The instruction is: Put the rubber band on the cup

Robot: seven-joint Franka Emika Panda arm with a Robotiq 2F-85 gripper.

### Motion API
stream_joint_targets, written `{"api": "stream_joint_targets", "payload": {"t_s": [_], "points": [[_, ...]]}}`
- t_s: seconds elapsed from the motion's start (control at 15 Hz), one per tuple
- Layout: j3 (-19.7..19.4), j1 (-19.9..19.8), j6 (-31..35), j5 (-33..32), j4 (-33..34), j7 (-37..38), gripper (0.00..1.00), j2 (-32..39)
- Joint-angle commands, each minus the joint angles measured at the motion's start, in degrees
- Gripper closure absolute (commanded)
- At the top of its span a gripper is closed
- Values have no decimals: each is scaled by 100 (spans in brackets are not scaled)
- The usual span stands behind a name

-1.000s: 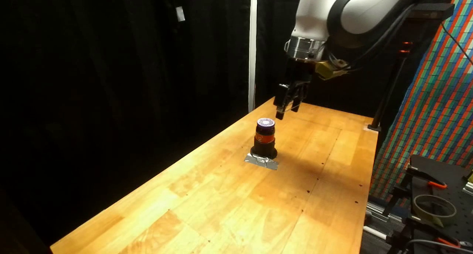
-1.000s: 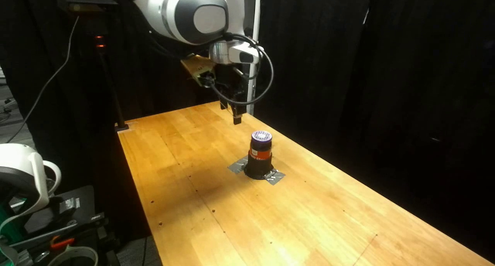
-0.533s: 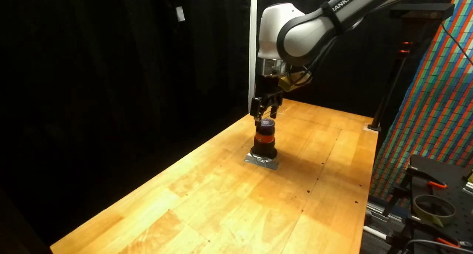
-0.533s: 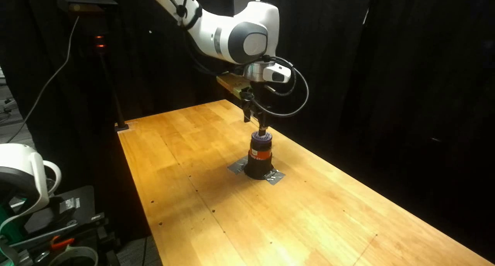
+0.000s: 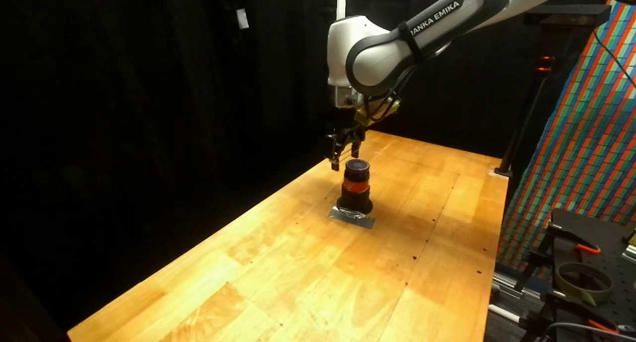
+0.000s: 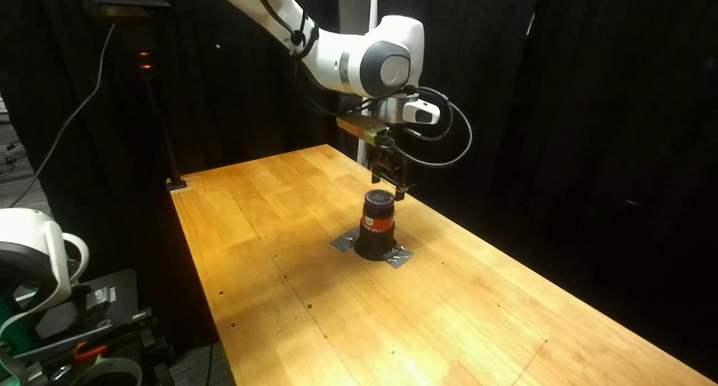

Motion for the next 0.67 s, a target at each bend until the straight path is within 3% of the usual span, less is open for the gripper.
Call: {"api": "stream_joint_targets", "payload": {"t_s": [0.0,0.6], "points": [[-191,151,-454,-280,622,-82,0,348],[-75,37,-1265,-269,1116,-726,0,711]]}}
